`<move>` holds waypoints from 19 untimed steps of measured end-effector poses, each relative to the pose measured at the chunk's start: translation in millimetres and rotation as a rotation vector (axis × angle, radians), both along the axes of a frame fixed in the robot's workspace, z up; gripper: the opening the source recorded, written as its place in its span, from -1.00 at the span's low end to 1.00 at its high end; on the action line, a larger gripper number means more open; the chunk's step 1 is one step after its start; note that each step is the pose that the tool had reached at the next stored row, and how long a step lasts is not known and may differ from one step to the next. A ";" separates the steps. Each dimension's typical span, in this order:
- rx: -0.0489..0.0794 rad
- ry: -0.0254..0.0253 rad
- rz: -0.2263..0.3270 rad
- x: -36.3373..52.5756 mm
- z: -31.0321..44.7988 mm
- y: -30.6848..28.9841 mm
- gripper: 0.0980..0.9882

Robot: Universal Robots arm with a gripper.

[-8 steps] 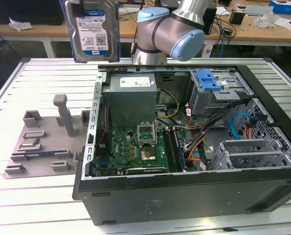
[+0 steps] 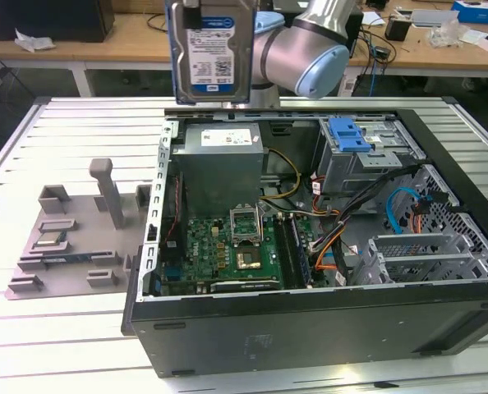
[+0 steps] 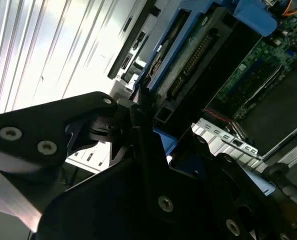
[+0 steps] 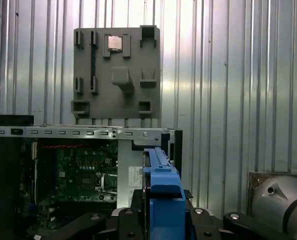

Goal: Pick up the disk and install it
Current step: 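Pick up the disk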

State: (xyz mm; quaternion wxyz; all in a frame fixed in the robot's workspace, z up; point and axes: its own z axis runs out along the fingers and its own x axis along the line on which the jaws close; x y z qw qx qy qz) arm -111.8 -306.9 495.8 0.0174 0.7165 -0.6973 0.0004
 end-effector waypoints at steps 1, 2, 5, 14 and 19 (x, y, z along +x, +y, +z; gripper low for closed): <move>0.000 0.0001 0.000 5.1 0.0 0.1 -0.39; 0.000 0.0003 0.000 11.4 0.0 0.3 -0.39; 0.000 0.0015 0.000 31.2 0.0 0.9 -0.39; 0.017 0.0076 0.000 76.2 -0.1 1.0 -0.39; 0.021 0.0101 0.000 79.8 -0.4 -15.6 -0.39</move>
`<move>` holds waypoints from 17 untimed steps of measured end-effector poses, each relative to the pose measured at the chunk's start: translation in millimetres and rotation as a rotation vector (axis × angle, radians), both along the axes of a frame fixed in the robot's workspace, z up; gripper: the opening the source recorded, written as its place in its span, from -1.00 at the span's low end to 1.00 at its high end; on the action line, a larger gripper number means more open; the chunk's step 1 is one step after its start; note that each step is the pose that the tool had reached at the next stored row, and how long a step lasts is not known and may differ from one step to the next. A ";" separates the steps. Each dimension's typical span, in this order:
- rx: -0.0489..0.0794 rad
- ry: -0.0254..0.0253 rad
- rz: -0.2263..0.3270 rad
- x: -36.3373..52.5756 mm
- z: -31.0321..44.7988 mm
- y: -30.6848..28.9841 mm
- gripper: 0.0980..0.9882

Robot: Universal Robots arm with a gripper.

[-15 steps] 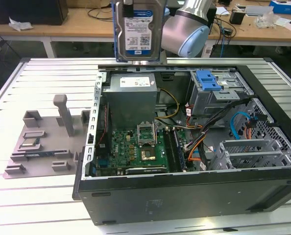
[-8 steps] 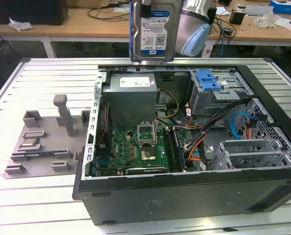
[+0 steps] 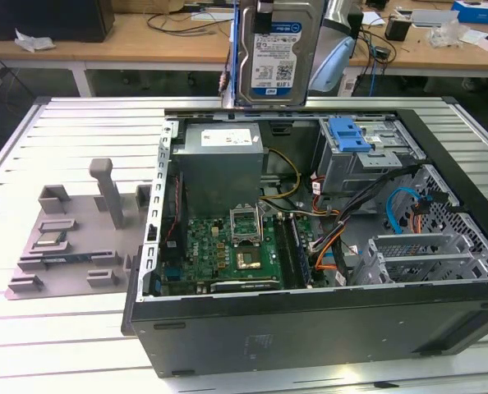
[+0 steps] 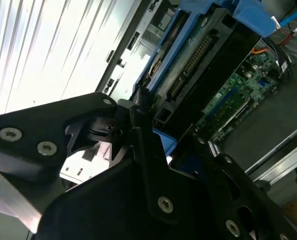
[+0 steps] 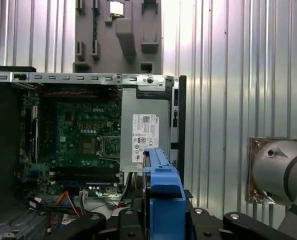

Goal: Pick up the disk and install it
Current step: 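Pick up the disk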

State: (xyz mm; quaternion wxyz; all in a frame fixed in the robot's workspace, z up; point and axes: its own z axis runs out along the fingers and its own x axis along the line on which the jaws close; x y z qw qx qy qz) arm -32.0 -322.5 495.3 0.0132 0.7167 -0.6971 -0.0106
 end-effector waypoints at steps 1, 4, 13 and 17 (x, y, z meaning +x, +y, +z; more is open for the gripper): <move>0.000 0.0002 0.000 0.1 0.0 -4.1 -0.39; 0.000 0.0006 0.000 0.3 0.0 -16.0 -0.39; 0.000 0.0014 0.000 0.8 -0.2 -55.4 -0.39; 0.000 0.0014 0.000 0.8 -0.3 -71.0 -0.39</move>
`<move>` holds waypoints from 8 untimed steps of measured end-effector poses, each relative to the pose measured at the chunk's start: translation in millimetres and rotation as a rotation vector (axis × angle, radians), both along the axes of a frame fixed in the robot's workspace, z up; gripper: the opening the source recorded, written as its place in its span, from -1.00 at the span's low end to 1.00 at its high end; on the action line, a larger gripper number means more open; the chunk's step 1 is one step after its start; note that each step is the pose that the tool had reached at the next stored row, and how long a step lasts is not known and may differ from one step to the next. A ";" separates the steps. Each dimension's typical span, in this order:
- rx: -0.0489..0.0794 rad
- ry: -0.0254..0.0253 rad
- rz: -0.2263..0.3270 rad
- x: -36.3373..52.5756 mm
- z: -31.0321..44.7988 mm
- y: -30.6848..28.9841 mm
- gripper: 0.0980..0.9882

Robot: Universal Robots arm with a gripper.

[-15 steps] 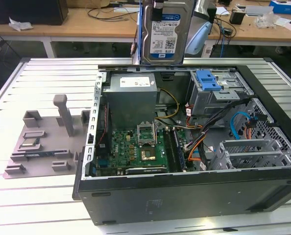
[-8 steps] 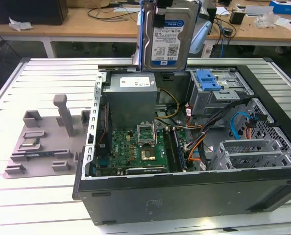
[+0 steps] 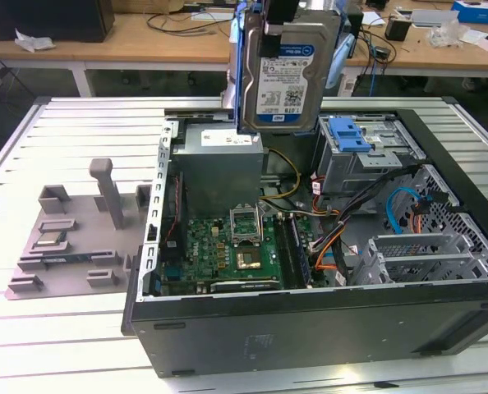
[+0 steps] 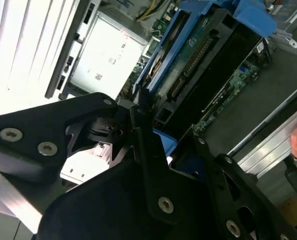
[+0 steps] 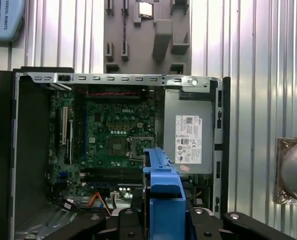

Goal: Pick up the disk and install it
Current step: 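Pick up the disk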

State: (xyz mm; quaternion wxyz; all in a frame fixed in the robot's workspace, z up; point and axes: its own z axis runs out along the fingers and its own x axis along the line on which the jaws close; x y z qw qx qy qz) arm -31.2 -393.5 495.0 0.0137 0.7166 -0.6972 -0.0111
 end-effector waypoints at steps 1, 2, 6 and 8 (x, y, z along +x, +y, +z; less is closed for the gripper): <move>0.000 0.0000 0.000 0.0 0.0 -3.4 -0.39; 0.000 0.0000 0.000 0.0 0.0 -10.9 -0.39; 0.000 0.0001 0.000 0.1 0.0 -26.7 -0.39; 0.000 0.0000 0.000 0.1 -0.1 -37.4 -0.39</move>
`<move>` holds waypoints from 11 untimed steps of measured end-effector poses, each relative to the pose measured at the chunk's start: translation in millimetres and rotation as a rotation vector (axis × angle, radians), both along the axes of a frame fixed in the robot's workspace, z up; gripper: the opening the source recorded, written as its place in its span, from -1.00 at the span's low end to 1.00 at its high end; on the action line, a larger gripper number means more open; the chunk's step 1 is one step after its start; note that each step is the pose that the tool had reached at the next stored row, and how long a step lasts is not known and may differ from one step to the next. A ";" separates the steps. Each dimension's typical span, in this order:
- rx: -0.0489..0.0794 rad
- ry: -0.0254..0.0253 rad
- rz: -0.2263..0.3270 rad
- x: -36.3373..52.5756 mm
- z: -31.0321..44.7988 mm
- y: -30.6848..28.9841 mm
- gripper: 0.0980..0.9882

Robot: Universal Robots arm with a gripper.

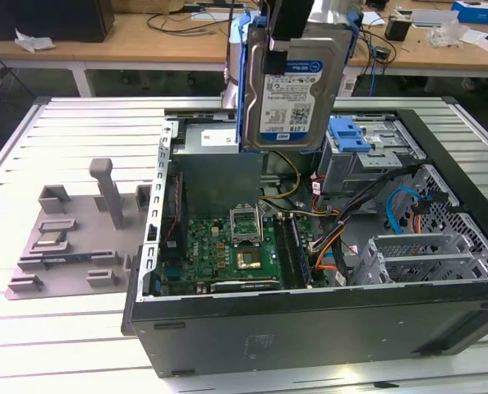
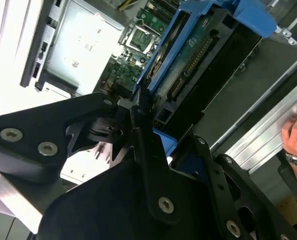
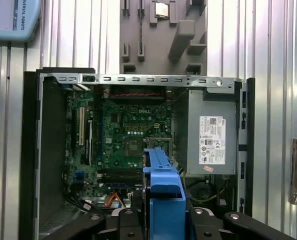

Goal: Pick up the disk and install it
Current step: 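Pick up the disk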

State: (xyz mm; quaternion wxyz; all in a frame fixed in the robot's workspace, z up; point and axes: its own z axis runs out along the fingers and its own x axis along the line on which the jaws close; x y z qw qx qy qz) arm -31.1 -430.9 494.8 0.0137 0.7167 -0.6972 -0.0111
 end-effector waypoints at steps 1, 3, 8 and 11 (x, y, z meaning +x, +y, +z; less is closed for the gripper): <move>0.000 0.0001 0.000 0.0 0.0 -3.3 -0.39; 0.000 0.0000 0.000 0.0 -0.1 -12.5 -0.39; 0.000 0.0001 0.000 0.1 -0.1 -30.1 -0.39; 0.000 0.0001 0.000 0.1 -0.1 -43.6 -0.39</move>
